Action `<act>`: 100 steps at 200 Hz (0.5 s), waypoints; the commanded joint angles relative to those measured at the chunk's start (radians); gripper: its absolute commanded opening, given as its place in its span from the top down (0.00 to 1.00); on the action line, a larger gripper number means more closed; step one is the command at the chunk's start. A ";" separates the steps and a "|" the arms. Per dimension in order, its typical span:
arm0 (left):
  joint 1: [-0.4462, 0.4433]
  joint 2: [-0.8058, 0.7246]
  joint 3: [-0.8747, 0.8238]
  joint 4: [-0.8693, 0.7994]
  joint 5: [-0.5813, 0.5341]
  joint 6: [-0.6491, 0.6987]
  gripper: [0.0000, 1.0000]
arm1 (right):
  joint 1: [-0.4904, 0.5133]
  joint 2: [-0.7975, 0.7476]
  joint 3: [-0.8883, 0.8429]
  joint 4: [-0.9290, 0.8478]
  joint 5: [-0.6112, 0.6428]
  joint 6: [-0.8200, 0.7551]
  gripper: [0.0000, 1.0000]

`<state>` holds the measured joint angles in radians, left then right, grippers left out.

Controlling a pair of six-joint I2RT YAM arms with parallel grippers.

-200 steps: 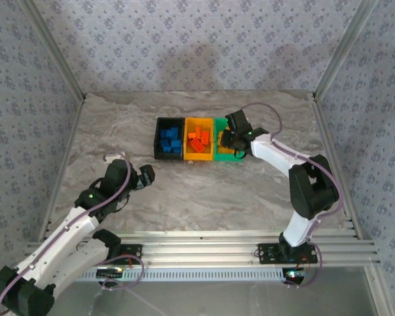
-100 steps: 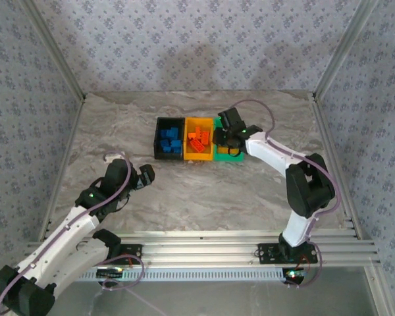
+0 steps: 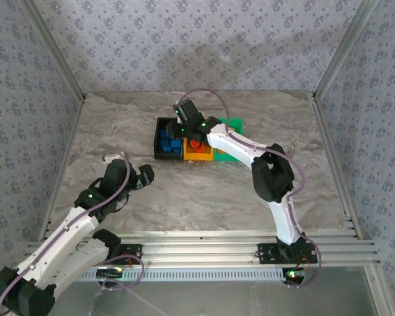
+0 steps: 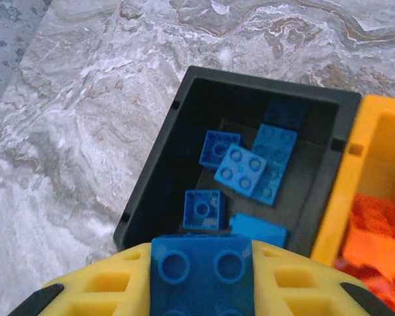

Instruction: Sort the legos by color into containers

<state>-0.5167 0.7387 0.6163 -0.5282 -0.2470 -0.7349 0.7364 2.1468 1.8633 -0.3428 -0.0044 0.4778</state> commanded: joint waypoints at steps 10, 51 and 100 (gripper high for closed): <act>0.011 -0.038 0.022 -0.033 0.002 0.003 0.00 | -0.011 0.108 0.172 -0.095 -0.028 -0.006 0.60; 0.013 -0.042 0.026 -0.025 0.007 0.014 0.00 | -0.012 0.100 0.231 -0.059 -0.058 0.000 0.31; 0.011 -0.024 0.055 -0.008 -0.044 0.019 0.00 | -0.012 -0.217 -0.132 0.155 0.010 -0.009 0.29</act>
<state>-0.5102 0.7097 0.6212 -0.5430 -0.2512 -0.7311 0.7254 2.1433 1.9015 -0.3195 -0.0338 0.4808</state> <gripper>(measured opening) 0.997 0.710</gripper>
